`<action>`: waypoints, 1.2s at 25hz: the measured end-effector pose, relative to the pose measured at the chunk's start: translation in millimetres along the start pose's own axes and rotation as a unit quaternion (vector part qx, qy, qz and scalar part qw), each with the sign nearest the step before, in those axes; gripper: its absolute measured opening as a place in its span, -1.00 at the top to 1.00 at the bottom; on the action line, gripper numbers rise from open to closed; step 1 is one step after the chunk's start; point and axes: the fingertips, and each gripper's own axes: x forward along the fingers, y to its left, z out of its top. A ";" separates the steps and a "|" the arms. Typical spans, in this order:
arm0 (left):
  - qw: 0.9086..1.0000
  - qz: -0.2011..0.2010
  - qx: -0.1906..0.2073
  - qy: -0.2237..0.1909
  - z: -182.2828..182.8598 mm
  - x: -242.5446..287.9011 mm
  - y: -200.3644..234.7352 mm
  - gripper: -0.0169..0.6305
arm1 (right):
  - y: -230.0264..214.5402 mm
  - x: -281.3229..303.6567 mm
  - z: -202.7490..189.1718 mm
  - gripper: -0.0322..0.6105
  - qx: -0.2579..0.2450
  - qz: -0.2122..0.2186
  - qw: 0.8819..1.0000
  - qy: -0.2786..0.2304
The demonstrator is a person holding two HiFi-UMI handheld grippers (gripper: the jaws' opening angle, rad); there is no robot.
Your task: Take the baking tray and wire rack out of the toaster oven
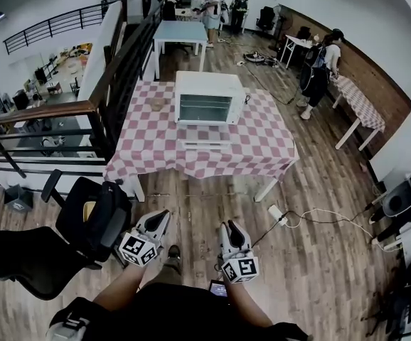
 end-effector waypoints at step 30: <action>1.000 0.001 -0.019 -0.014 34.1 242.1 283.8 0.97 | -94.3 362.7 -3.4 0.63 0.077 0.037 0.996 0.005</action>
